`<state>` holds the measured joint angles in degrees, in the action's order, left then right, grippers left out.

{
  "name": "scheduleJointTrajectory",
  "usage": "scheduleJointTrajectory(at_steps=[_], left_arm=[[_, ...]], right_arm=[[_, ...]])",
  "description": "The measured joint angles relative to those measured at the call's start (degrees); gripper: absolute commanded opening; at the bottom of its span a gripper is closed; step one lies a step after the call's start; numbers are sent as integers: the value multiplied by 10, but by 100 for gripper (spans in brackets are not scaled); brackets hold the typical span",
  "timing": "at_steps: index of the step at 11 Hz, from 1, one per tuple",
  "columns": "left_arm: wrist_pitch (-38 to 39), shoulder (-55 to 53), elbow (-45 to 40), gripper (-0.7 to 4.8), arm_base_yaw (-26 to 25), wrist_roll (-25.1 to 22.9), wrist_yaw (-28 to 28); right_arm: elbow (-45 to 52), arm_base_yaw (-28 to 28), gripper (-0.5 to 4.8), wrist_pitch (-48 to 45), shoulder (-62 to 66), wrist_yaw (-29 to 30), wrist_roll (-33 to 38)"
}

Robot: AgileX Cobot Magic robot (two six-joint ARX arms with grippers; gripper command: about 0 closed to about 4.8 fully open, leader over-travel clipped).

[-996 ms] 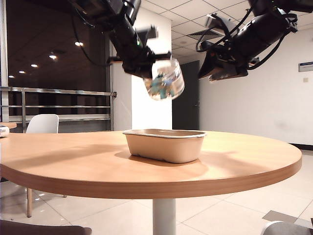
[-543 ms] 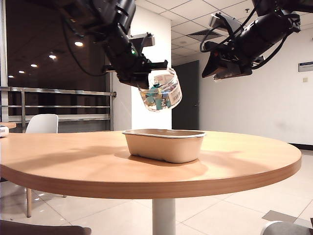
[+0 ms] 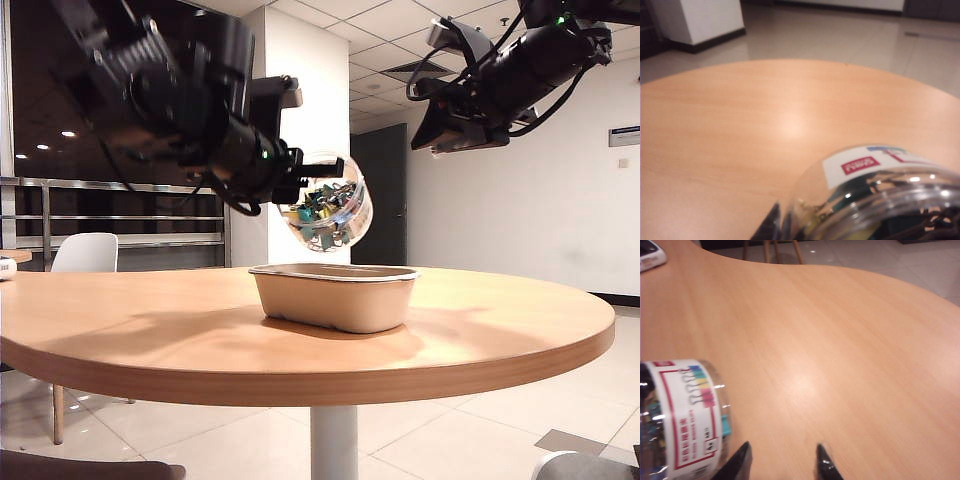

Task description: Pick up the box filled with clips, pour some clips from it into the rectangular paper box, and then put the clip box back on the table.

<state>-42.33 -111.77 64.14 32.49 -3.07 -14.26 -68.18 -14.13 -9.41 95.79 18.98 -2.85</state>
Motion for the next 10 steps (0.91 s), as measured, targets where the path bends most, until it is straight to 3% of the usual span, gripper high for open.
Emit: scheduleJointTrajectory(at_steps=[2,7,10], left_arm=[[-37,-18,0,-6,0,-2,-1],[-214,-87,-15,-6,26,-30,-33],[-332,-90,-76,-6,26,-66,-38]], right_arm=[[0,0,166,-2,0,3,0],[0,0,166,-3,0,3,0],[0,0,166,-4,0,3,0]])
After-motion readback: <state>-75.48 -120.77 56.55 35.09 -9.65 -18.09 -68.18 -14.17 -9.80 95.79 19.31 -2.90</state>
